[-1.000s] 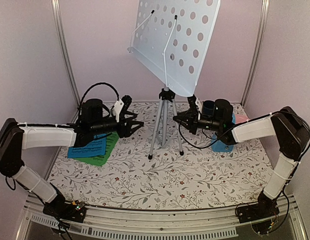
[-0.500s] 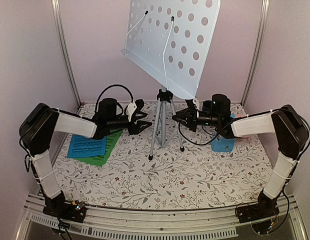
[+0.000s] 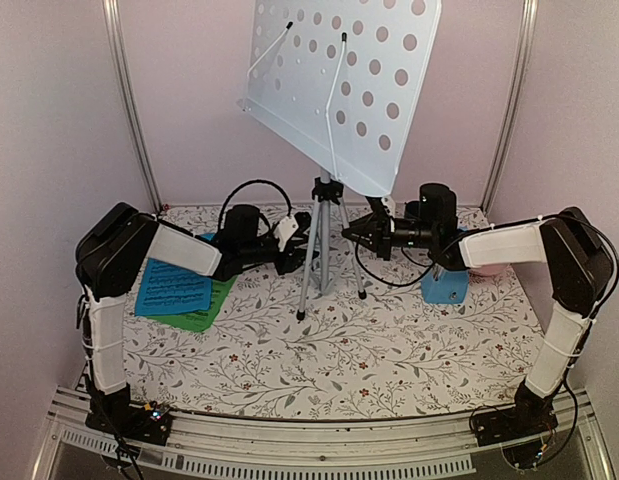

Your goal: Set up the instrument practice props

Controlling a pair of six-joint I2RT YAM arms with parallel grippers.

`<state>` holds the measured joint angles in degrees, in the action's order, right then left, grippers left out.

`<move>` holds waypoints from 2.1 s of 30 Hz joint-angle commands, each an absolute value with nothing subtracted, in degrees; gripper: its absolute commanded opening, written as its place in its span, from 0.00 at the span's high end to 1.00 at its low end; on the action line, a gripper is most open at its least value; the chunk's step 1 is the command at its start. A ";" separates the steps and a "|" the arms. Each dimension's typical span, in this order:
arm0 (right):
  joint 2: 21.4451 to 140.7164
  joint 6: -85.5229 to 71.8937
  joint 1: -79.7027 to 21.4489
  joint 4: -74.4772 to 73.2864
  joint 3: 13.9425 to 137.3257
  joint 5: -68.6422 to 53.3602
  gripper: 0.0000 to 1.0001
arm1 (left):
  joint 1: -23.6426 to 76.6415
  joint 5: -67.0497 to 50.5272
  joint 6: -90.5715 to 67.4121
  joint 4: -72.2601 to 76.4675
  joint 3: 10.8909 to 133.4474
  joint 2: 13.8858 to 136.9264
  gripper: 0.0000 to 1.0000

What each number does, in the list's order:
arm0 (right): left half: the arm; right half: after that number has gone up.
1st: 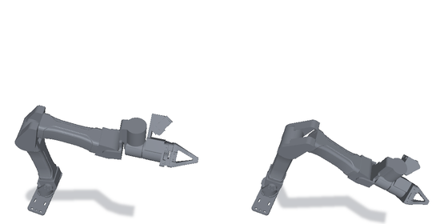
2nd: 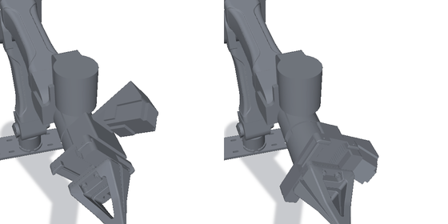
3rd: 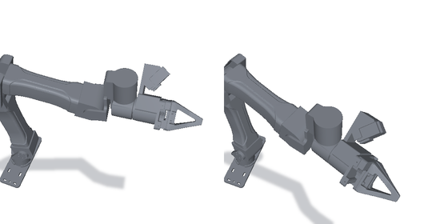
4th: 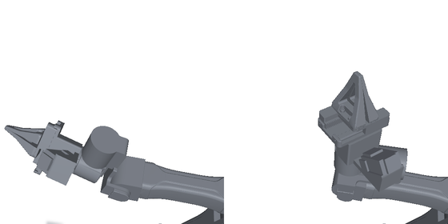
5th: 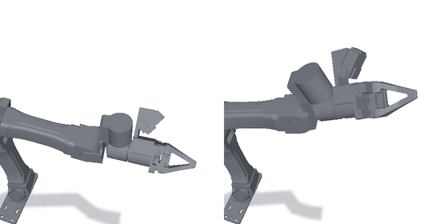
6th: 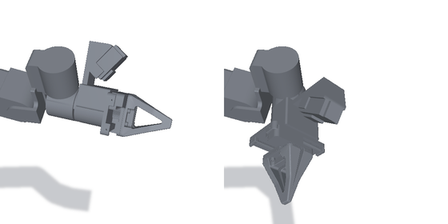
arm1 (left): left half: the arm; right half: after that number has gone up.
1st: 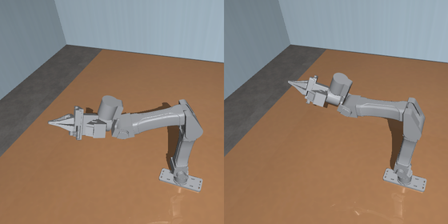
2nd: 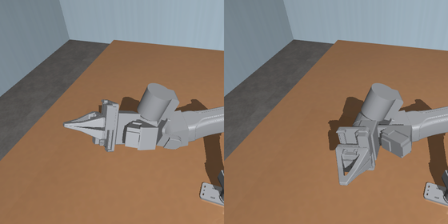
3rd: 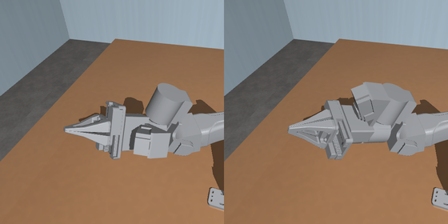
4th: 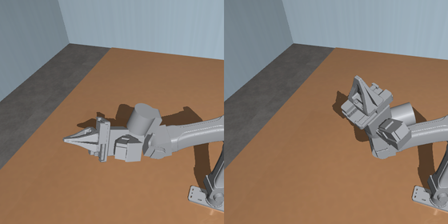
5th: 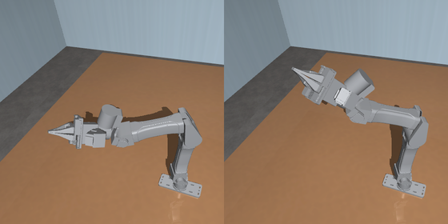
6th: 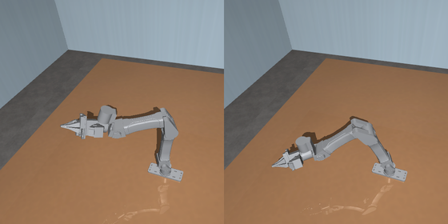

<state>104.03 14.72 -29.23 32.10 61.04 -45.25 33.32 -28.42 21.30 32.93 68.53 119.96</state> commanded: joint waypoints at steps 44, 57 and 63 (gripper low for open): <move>115.75 31.89 -26.56 3.49 82.14 -32.03 1.00 | 25.49 -13.41 21.22 37.80 67.32 119.73 0.82; 115.67 31.83 -28.36 3.91 80.99 -31.83 1.00 | 32.24 -14.25 8.80 43.33 45.62 100.82 0.41; 114.44 31.71 -28.39 4.24 80.31 -31.50 1.00 | 40.31 -14.79 2.36 44.12 41.22 100.57 0.41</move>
